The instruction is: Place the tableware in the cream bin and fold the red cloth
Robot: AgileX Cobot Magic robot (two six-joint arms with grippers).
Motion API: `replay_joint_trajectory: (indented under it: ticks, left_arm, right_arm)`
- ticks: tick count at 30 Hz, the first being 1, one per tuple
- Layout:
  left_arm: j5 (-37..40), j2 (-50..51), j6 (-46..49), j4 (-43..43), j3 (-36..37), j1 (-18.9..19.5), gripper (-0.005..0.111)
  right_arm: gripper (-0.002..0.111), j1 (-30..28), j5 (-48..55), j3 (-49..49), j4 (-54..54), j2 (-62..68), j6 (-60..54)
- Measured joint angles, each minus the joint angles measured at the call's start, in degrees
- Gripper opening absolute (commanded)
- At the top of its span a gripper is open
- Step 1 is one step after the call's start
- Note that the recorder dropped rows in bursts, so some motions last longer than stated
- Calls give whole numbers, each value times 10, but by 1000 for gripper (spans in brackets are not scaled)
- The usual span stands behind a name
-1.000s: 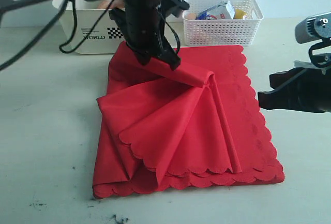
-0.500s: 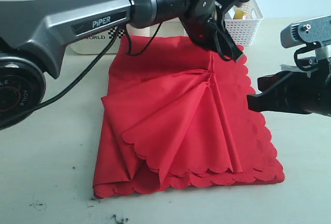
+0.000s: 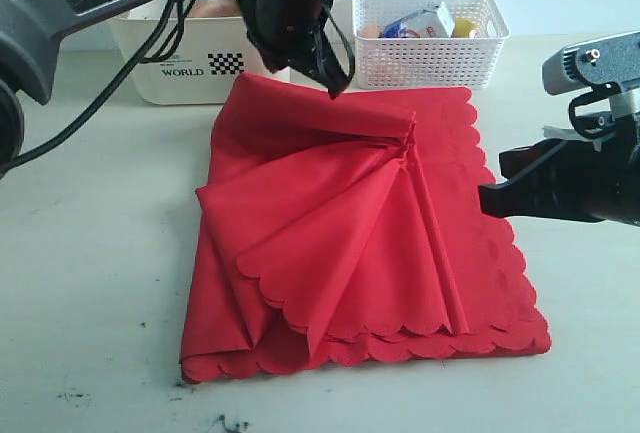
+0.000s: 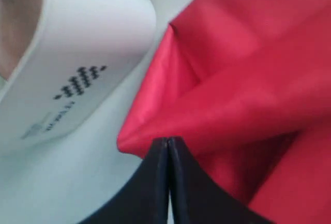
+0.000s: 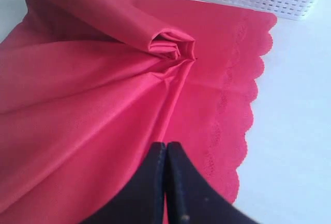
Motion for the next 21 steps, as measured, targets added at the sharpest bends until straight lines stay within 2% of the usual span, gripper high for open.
replay_joint_trajectory:
  ticks: [4,6,11,15,21]
  left_arm:
    - [8,-10,7,-35,39,1,0]
    - [8,-22,4,-42,51,1,0]
    - [8,-76,-31,-43,99,1,0]
    - [-17,-137,-74,-45,202,1,0]
    - [-141,-237,-167,-31,402,2,0]
  right_arm:
    - [0,0,-4,0,0,0,0]
    - [4,0,-12,0,14,0,2]
    - [28,0,-52,0,66,8,-2]
    - [52,0,-80,-25,72,46,-8]
    - [70,0,-35,-132,73,165,-25]
